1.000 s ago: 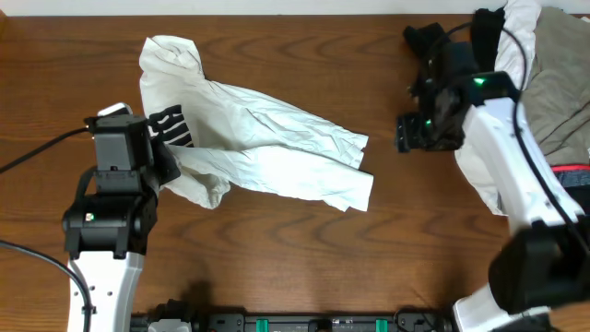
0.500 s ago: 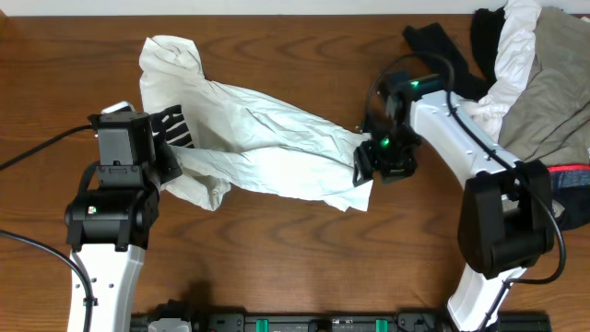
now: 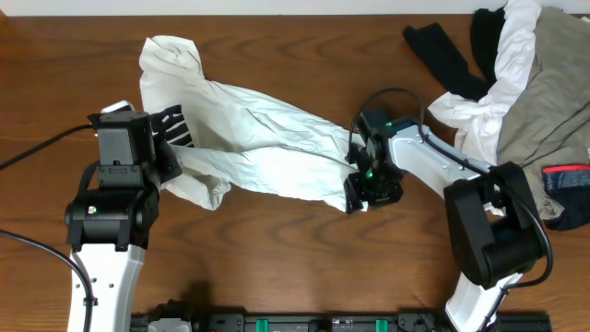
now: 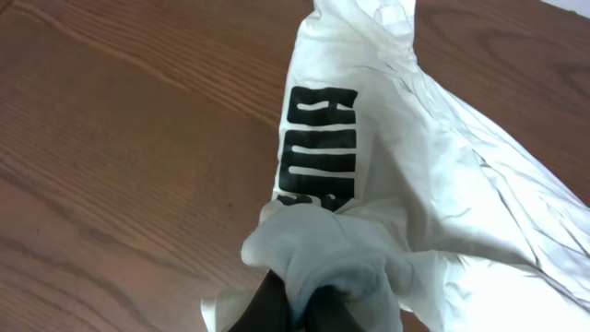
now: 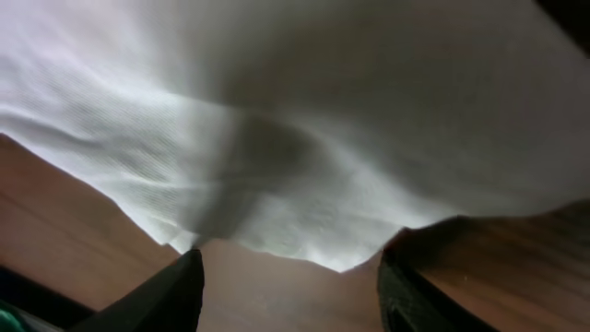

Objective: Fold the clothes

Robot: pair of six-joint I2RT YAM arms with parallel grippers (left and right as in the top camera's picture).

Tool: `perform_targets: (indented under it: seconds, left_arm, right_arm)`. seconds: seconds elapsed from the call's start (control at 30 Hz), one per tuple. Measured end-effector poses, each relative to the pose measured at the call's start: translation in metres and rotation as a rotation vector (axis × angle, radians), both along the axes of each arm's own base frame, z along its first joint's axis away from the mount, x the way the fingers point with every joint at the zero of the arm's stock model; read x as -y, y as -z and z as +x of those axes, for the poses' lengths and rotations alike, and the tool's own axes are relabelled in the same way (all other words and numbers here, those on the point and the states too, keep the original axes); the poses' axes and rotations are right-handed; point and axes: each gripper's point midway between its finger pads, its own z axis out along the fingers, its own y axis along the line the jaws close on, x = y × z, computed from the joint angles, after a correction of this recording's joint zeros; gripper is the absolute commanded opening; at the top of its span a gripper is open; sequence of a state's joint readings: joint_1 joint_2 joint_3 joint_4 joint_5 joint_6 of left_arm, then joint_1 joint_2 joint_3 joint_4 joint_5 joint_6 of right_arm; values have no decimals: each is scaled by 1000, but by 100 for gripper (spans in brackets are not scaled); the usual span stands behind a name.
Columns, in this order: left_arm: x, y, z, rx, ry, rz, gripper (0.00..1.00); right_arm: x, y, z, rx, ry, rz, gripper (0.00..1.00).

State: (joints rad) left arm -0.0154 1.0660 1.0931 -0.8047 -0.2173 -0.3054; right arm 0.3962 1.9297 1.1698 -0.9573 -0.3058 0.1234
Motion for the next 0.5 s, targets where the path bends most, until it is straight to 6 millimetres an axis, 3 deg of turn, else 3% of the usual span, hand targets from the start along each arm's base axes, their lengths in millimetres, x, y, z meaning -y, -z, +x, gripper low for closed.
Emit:
perform_targets:
  seconds: [0.23, 0.3, 0.5]
  left_arm:
    - [0, 0, 0, 0, 0, 0, 6]
    - [0, 0, 0, 0, 0, 0, 6]
    - [0, 0, 0, 0, 0, 0, 6]
  right_arm:
    - [-10, 0, 16, 88, 19, 54, 56]
    - [-11, 0, 19, 96, 25, 57, 46]
    - [-11, 5, 22, 110, 29, 55, 3]
